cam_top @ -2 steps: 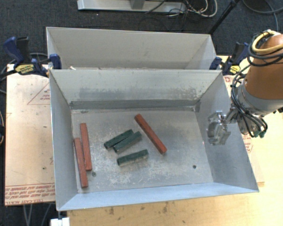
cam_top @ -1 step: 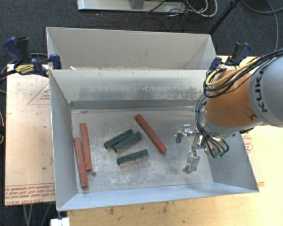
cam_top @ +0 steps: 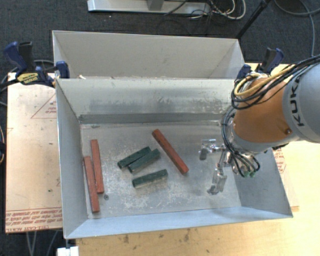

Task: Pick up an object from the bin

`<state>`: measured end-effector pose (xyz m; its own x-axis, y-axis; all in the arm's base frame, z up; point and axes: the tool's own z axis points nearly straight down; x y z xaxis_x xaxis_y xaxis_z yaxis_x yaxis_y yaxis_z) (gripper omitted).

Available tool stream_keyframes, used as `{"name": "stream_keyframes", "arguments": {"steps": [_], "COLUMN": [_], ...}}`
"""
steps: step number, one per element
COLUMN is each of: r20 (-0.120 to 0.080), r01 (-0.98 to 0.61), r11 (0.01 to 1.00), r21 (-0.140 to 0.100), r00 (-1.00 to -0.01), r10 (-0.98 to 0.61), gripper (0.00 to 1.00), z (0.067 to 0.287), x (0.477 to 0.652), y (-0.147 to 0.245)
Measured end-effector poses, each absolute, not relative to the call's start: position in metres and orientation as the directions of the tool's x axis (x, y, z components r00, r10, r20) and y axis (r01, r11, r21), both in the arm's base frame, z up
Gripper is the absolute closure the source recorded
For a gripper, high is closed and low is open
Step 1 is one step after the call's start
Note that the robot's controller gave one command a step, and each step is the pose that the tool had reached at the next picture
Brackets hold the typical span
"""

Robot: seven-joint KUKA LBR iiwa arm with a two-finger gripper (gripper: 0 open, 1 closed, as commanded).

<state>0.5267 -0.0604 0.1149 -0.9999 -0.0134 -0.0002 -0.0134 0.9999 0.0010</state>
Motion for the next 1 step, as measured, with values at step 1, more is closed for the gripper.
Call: {"name": "stream_keyframes", "arguments": {"steps": [1], "r20": [-0.004], "r01": [-0.055], "r11": [0.998], "r21": [-0.002], "r00": [-0.998], "r10": [-0.055], "gripper": [0.0], "z": [0.0957], "x": [0.5273], "y": [-0.0272]}}
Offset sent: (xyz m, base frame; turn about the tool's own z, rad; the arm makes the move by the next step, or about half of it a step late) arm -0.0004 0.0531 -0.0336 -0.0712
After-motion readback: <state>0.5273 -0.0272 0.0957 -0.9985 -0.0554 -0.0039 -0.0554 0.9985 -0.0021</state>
